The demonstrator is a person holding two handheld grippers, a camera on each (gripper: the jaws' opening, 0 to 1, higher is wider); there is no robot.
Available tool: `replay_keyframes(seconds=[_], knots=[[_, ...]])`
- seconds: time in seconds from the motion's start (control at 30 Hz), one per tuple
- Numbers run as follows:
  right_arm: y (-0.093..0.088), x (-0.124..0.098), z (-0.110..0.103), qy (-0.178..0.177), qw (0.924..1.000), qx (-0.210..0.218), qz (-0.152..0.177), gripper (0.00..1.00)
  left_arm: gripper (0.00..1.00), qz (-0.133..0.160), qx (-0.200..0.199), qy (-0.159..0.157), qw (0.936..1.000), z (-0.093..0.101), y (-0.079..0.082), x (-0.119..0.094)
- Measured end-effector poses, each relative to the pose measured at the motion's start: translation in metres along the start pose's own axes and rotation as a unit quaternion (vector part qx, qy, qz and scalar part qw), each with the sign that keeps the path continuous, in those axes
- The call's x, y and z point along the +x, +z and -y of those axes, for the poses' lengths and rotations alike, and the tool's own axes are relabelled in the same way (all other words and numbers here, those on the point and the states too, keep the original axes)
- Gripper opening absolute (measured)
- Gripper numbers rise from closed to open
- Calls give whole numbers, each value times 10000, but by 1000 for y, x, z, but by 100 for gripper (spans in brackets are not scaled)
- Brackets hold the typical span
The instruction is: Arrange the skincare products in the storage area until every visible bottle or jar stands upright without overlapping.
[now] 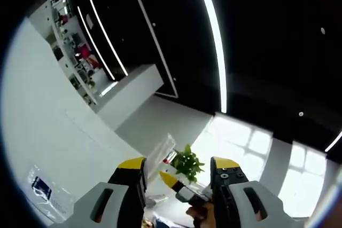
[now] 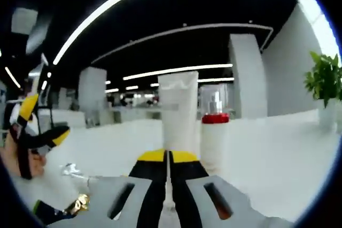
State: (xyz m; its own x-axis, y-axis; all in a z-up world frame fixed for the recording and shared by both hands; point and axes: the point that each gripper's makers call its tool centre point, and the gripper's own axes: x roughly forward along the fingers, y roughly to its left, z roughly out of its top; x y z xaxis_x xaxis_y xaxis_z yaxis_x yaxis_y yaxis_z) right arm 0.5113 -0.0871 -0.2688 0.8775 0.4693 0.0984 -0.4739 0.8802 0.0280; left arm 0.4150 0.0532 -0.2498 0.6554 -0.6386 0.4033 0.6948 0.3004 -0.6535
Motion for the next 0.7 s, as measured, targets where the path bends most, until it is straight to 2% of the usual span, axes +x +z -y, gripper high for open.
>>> replay_keyframes(seconds=[0.03,0.07,0.2,0.23,0.37,0.5,0.6,0.63,0.7], knots=[[5,-1,2,48,10000,-2,86,5,48,-2,-1,8,10000,0,-1,0],[6,-2,4,176,9998,-76,36,7,48,3,6,14,10000,-1,0,1],[1,-8,5,922,9935,-391,-541,15,49,-28,37,28,10000,-3,-1,4],[4,-9,7,1056,9917,-463,-575,18,49,-30,46,31,10000,-3,-1,4],[16,-10,30,1180,9905,-311,-629,26,49,-45,177,89,9998,-4,1,5],[7,-13,41,1652,9799,-535,-986,34,49,-12,352,91,9993,-2,5,5],[-3,-14,43,1851,9758,-395,-1094,63,49,-77,598,187,9980,-5,4,7],[-12,-18,41,1981,9724,-339,-1185,74,49,-113,665,219,9975,-6,3,7],[-27,-23,40,2141,9658,-480,-1382,78,49,-125,703,238,9972,-5,1,7]])
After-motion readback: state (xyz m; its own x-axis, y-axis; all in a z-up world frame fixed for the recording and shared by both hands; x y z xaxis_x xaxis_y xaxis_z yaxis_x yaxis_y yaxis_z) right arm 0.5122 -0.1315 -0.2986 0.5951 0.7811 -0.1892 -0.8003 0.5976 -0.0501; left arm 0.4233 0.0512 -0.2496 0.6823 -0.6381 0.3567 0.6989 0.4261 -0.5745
